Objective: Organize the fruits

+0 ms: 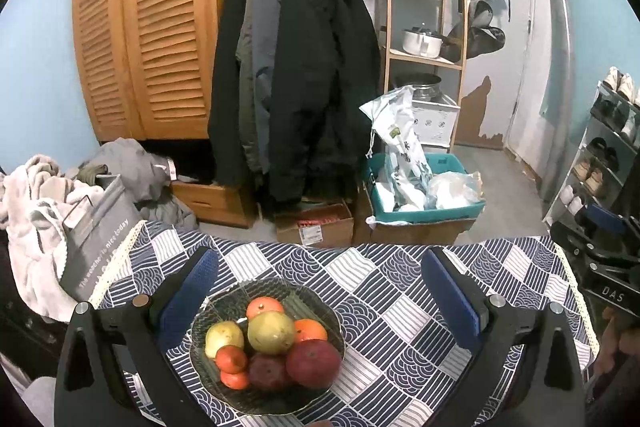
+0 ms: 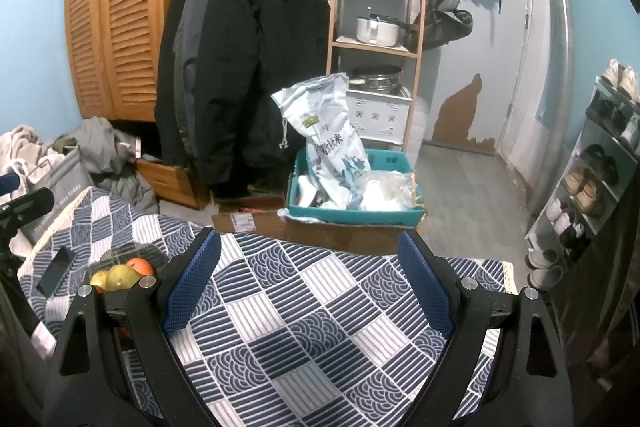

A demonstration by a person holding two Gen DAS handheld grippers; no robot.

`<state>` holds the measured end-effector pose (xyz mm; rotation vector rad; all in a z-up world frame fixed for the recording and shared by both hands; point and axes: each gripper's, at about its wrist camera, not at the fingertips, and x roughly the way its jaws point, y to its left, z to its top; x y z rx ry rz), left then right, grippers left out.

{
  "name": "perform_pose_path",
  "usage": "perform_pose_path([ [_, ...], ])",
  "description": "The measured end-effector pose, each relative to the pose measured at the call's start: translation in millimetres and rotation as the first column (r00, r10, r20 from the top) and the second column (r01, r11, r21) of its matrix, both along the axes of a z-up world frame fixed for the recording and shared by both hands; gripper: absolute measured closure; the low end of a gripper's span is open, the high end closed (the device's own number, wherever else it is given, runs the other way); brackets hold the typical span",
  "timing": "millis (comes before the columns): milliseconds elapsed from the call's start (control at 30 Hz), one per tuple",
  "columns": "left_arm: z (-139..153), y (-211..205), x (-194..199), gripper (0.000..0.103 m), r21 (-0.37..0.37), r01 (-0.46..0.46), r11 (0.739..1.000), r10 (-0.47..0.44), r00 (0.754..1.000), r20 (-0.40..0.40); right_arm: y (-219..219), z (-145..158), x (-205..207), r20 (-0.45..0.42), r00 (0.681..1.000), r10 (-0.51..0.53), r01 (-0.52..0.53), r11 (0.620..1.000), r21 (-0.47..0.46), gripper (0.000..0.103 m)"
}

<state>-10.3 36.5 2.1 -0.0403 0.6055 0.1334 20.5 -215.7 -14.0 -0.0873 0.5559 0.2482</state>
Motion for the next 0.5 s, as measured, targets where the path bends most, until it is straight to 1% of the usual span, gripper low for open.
perform_pose_path([
  [167, -0.1, 0.3, -0.6, 0.001, 0.010, -0.010, 1.000, 0.010, 1.000, 0.007, 0.0, 0.1, 0.2, 0.000, 1.000, 0.001, -0.001, 1.000, 0.000, 0.014],
  [500, 0.8, 0.8, -1.5, 0.001, 0.002, -0.008, 1.000, 0.008, 1.000, 0.007, 0.3, -1.0, -1.4, -0.002, 1.000, 0.000, 0.000, 1.000, -0.001, 0.014],
])
